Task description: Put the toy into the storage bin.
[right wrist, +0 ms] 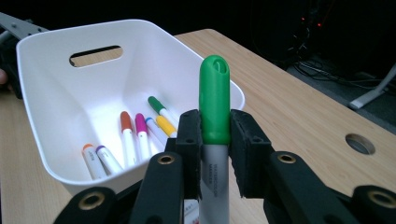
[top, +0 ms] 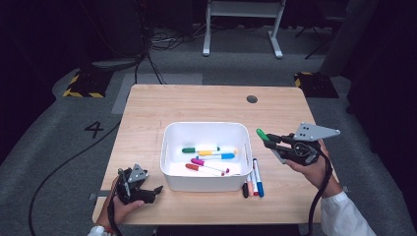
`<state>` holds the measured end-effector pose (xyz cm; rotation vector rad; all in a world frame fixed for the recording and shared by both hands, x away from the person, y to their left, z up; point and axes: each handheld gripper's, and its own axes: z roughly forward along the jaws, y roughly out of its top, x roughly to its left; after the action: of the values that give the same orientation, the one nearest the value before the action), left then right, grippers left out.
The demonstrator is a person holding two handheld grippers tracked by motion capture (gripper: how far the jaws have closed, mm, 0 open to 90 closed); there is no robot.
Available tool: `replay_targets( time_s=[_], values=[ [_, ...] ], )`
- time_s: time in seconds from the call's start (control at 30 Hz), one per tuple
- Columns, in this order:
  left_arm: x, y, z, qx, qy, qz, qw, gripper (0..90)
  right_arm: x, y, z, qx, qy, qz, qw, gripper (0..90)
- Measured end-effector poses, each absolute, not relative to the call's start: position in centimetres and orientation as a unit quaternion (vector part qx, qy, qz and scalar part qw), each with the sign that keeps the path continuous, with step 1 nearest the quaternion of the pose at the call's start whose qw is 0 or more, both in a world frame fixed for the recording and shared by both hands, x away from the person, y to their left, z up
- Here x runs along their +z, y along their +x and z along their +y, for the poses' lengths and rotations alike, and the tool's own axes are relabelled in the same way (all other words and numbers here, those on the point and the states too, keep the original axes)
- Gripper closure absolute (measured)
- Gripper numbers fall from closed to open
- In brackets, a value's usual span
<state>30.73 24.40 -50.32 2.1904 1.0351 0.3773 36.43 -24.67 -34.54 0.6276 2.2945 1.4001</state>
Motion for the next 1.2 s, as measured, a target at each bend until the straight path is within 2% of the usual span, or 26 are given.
replay_targets(
  time_s=[0.63, 1.2],
  values=[
    [-50.3, 30.7, 24.4, 0.144, 0.841, 0.397, 0.338, 15.3, -32.1, 36.9, -15.7, 0.479, 0.127, 0.855, 0.151, 75.0],
    [-50.3, 30.8, 24.4, 0.142, 0.842, 0.395, 0.338, 15.3, -33.9, 37.6, -10.1, 0.422, 0.091, 0.895, 0.111, 75.0]
  ],
)
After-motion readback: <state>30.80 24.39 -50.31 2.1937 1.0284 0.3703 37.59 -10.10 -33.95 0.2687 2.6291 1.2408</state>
